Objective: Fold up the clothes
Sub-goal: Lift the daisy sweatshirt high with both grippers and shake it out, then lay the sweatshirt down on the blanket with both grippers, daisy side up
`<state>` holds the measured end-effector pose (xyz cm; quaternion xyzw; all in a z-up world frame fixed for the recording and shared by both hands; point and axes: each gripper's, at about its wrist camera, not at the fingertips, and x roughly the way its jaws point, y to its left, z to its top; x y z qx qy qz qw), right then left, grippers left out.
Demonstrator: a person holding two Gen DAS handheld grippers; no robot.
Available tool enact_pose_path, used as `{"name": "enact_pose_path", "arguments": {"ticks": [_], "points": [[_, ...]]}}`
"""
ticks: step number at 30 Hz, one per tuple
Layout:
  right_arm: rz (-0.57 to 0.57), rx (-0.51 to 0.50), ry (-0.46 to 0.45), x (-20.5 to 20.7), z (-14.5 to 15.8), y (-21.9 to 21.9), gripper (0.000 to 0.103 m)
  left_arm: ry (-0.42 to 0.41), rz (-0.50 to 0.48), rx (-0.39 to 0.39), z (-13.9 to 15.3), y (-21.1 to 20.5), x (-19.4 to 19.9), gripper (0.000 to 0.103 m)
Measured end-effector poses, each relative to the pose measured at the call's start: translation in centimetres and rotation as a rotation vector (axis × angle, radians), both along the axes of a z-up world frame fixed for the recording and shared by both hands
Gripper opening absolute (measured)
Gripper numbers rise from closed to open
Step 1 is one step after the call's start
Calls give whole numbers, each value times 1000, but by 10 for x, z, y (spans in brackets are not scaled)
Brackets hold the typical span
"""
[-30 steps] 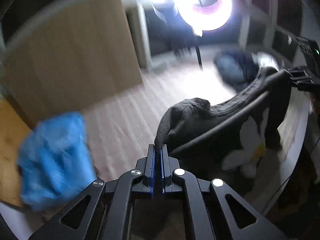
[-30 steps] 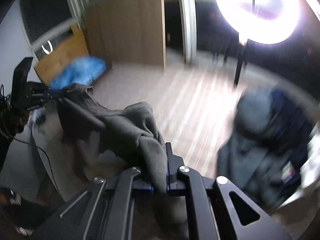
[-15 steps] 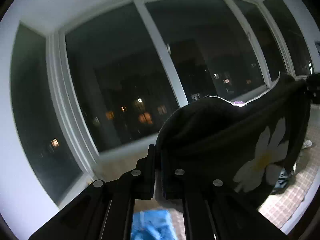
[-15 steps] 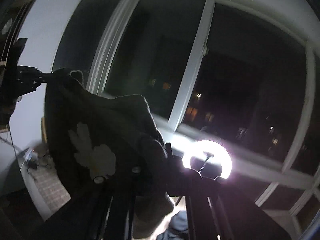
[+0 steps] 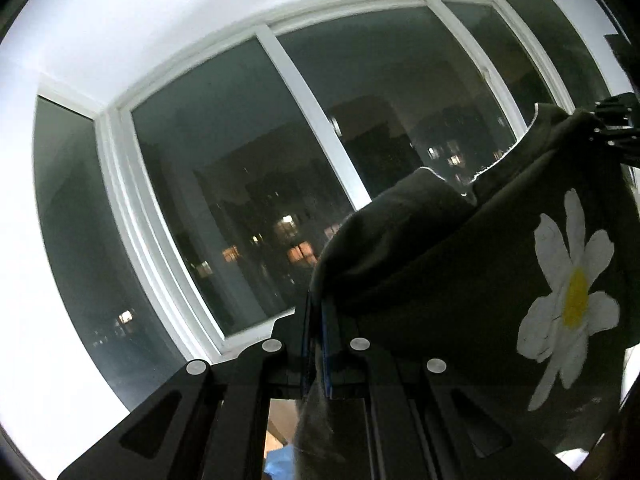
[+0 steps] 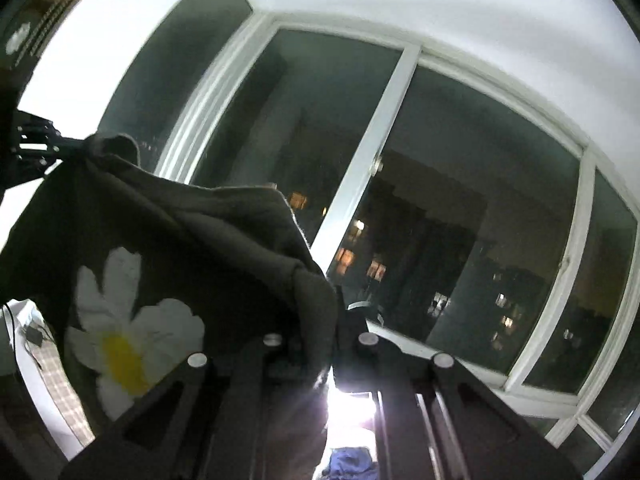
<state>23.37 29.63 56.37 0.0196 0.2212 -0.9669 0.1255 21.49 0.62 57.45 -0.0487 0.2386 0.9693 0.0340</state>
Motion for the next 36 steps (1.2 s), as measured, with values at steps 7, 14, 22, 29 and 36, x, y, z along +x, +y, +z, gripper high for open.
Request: {"name": "enact_pose_path", "arguments": {"ticks": [7, 14, 22, 29, 36], "points": [[-100, 49, -189, -126, -80, -21, 7, -192, -24, -40, -66, -2, -137, 5], [-266, 175, -316, -290, -185, -53, 7, -360, 23, -107, -168, 24, -329, 5], [-310, 297, -795, -412, -397, -59, 41, -823, 55, -90, -386, 53, -472, 9], [-293, 72, -1023, -389, -455, 9, 64, -861, -19, 27, -385, 18, -434, 16], [-314, -79, -1177, -340, -518, 66, 64, -952, -50, 169, -409, -25, -308, 17]]}}
